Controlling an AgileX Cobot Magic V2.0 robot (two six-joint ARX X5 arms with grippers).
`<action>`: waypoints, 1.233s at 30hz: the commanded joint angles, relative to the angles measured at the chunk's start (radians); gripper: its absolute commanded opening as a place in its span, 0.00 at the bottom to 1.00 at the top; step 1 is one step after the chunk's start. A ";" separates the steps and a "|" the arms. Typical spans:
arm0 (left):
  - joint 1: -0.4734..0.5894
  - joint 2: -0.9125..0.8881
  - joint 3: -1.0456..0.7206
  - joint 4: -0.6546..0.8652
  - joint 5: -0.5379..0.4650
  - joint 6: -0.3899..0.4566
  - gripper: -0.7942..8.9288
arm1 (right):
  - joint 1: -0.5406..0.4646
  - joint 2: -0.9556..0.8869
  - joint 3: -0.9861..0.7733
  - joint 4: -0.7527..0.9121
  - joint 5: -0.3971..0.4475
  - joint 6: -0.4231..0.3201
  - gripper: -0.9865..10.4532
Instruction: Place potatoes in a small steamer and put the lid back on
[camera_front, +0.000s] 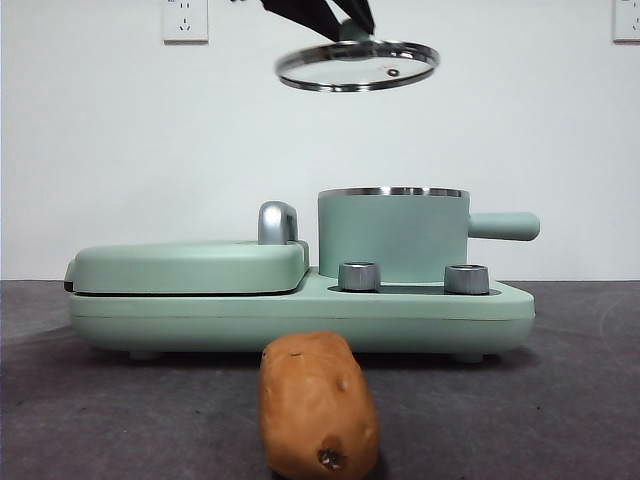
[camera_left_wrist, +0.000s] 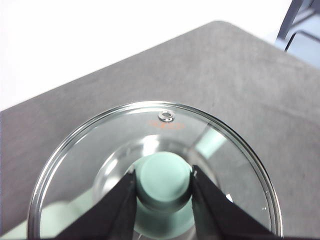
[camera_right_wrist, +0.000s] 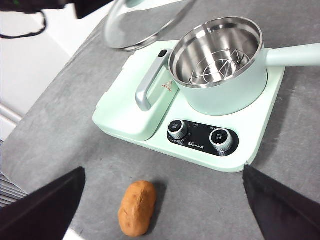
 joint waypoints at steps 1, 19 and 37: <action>0.015 -0.033 0.032 -0.018 -0.004 0.033 0.09 | 0.010 0.008 0.017 0.006 0.001 0.040 0.53; 0.219 -0.149 0.032 -0.151 -0.004 0.048 0.09 | 0.576 0.258 0.017 0.067 0.431 0.289 0.53; 0.278 -0.149 0.032 -0.154 -0.003 0.047 0.09 | 0.990 0.883 0.018 0.305 0.583 0.523 0.53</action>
